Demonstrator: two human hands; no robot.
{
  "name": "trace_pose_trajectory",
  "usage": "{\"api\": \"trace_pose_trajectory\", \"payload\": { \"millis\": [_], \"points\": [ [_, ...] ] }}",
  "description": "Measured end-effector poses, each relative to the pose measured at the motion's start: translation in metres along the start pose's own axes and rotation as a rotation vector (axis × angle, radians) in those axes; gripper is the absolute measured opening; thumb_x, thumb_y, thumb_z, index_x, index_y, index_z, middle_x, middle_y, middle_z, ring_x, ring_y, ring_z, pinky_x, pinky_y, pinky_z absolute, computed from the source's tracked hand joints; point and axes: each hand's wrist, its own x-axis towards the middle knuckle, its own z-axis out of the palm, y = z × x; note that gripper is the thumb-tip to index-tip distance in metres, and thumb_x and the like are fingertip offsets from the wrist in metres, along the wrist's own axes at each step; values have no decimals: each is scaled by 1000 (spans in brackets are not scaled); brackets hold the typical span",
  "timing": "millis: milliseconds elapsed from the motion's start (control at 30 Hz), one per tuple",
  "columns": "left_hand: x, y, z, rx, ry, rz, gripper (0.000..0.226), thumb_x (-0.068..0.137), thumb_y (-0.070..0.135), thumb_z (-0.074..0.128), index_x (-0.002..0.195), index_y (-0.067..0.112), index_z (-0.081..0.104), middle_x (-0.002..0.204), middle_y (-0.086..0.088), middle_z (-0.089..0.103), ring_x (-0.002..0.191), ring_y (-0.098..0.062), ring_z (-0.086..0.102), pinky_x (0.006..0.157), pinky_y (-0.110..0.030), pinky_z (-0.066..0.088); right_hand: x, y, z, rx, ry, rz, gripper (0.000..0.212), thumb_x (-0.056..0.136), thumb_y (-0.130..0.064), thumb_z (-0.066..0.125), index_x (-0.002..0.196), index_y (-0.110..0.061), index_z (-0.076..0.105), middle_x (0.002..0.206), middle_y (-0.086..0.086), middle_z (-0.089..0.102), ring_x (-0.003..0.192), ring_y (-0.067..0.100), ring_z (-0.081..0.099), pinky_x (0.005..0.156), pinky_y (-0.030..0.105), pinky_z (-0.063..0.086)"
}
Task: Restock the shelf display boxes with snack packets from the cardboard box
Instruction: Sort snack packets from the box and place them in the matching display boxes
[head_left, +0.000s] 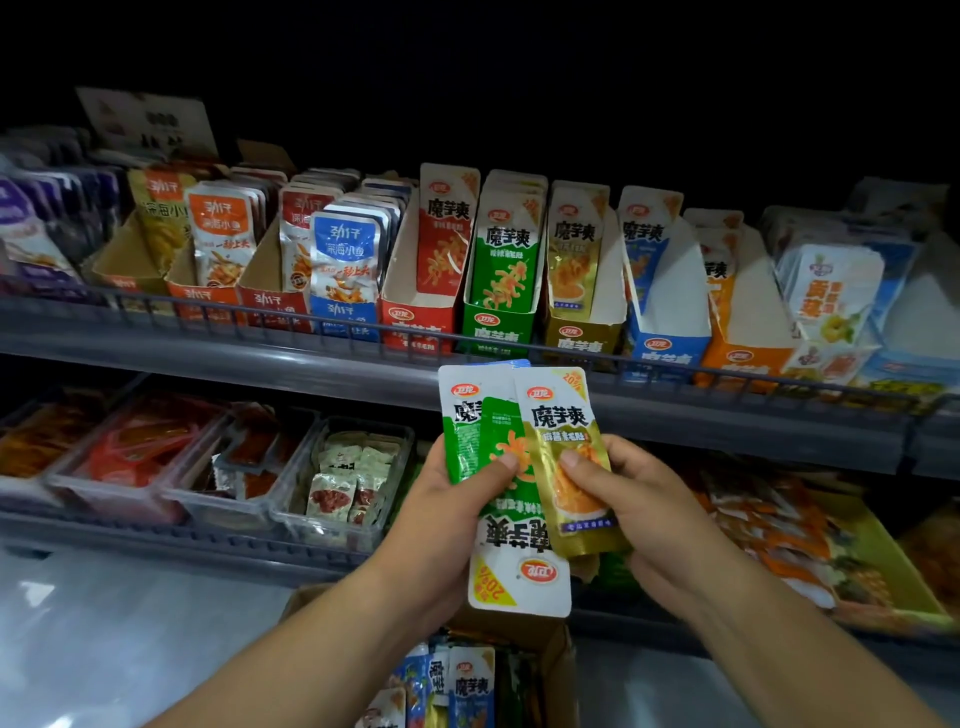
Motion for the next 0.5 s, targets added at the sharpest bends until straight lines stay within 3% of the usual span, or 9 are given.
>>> {"api": "trace_pose_trajectory", "payload": {
  "millis": [100,200,300,367,500],
  "points": [
    [-3,5,0,-3,10,8,34,98,6,60,131,16,57,116,-18,75,97,-39,75,70,-48,64,2,-6,-6,27,99,-64,26,91,-9,68,116,-8,61,97,11,77,81,26,76,59,34,59],
    [-4,10,-2,17,39,16,32,99,7,60,129,17,58,114,-18,75,93,-38,76,65,-46,63,1,-15,-12,104,157,-88,35,90,-5,68,121,-16,56,99,9,77,80,27,76,61,39,61],
    [-6,14,-4,39,50,8,30,99,9,61,128,19,59,113,-16,76,91,-36,76,66,-46,63,-4,-28,-14,168,128,-41,25,94,-8,61,118,-14,66,98,12,77,80,27,75,72,44,60],
    [-8,17,-5,40,49,3,31,99,10,62,128,19,59,113,-16,76,91,-36,76,66,-45,63,-7,-39,-14,171,118,-25,20,98,-11,56,111,-14,70,93,12,77,75,26,74,70,44,60],
    [-10,25,-5,41,51,8,29,99,11,62,126,21,59,111,-15,77,95,-37,76,71,-48,63,-6,-82,-8,128,186,-178,18,100,-15,53,110,-18,68,98,8,78,83,22,76,77,46,59]
  ]
}}
